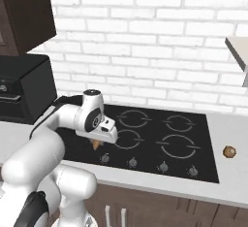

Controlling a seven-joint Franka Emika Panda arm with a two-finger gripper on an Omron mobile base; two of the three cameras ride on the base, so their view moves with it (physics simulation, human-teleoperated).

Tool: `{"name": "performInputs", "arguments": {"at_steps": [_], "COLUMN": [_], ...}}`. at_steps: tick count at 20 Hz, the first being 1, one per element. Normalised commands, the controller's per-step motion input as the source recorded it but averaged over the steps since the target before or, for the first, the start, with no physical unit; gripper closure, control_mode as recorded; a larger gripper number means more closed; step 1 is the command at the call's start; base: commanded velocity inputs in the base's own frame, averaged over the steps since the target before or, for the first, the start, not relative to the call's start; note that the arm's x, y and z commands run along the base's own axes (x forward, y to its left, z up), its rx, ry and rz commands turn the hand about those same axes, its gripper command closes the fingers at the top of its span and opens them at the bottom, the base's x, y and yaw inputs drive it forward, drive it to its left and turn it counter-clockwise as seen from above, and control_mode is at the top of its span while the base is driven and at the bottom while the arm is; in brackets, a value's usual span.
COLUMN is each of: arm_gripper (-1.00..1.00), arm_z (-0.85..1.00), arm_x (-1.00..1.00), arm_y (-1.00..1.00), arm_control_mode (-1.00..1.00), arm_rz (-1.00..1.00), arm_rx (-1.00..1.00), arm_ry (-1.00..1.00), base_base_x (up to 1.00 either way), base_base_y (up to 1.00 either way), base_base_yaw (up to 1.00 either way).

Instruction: Put the sweet potato and mushroom in the pot. Retrieve the spatula and lightly stir the vegetables in the pot.

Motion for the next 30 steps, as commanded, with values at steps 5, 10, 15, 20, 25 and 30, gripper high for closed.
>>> {"name": "performInputs", "arguments": {"at_steps": [5,10,15,20,25,30], "arm_gripper": [1.00,1.00,1.00,1.00,1.00,1.00], "arm_z": [0.00,0.47,0.62,0.61,0.16,-0.09], "arm_x": [0.00,0.12,0.45,0.76,0.81,0.71], "arm_y": [0.00,0.39,0.56,0.32,0.45,0.39], "arm_control_mode": [1.00,-1.00,-1.00,-1.00,-1.00,-1.00], "arm_rz": [0.00,0.00,0.00,0.00,0.00,0.00], "arm_rx": [0.00,0.00,0.00,0.00,0.00,-0.01], "arm_ry": [0.00,0.00,-0.04,-0.01,0.02,0.11], "base_base_x": [0.00,0.00,0.00,0.00,0.00,0.00], "base_base_y": [0.21,0.07,0.00,0.00,0.00,0.00], "base_base_yaw": [0.00,0.00,0.00,0.00,0.00,0.00]}}
